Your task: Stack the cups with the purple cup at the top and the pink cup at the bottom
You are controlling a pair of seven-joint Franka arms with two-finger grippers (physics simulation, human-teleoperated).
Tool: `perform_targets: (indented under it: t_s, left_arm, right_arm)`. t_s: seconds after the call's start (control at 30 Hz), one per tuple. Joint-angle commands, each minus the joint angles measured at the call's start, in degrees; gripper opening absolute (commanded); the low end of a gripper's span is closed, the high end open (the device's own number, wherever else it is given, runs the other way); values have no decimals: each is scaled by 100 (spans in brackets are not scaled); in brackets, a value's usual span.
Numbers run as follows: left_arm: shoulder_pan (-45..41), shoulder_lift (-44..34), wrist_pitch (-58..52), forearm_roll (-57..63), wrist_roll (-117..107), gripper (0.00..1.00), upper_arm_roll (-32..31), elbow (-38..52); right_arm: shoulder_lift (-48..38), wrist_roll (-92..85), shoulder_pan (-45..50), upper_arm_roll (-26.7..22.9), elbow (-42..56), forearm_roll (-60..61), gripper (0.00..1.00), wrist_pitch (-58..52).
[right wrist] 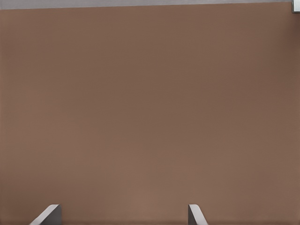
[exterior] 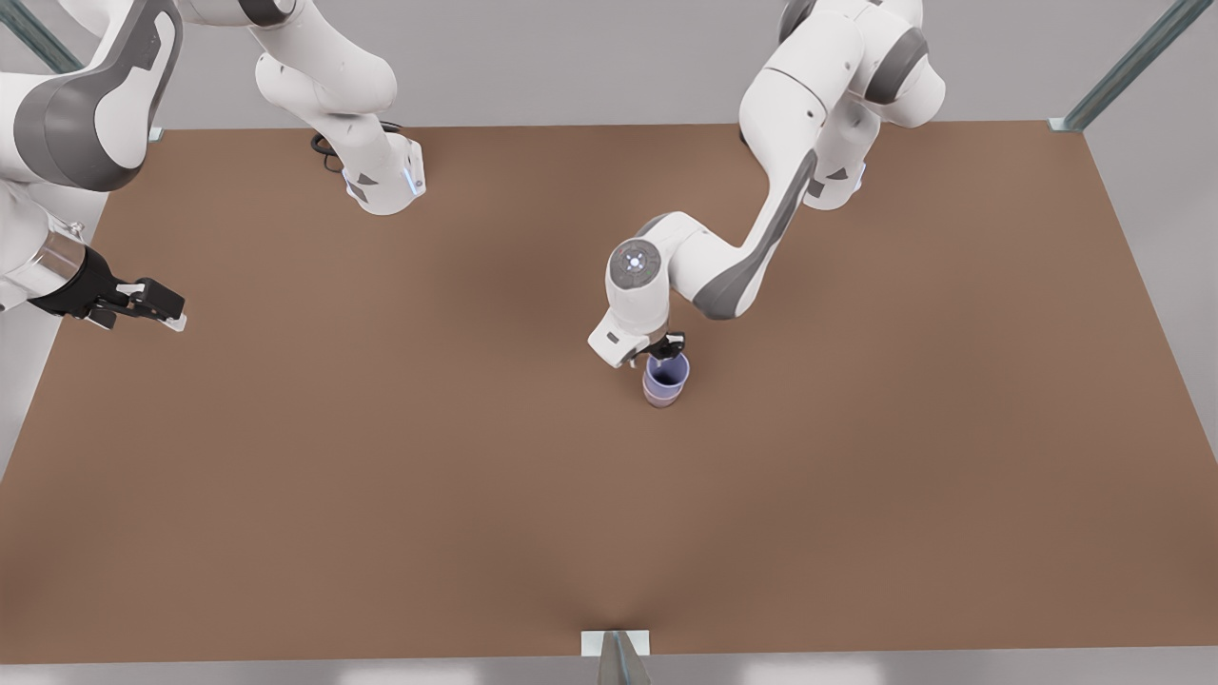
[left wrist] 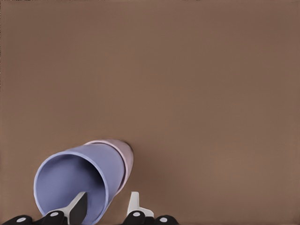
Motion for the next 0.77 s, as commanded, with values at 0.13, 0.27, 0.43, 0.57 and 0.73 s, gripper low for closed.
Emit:
perform_targets:
  t_s: [0.13, 0.27, 0.43, 0.57, 0.73]
  left_arm:
    - [74, -303, -983, -272, 1291, 100, 736, 324]
    - [74, -689, -2195, -1388, 4411, 100, 2819, 473]
    - [1514, -1428, -3417, -651, 4738, 100, 1557, 1141]
    - [3606, -1814, -3497, -255, 4720, 100, -905, 1282]
    - [3871, -1955, -3497, 141, 4764, 100, -1381, 1212]
  right_arm:
    - [-6, -9, 0, -1, 3, 3, 100, 11]
    - [-6, -9, 0, -1, 3, 3, 100, 11]
    - [2, -9, 0, -1, 3, 3, 100, 11]
    - [2, -9, 0, -1, 3, 3, 100, 11]
    - [2, -9, 0, 61, 3, 3, 100, -6]
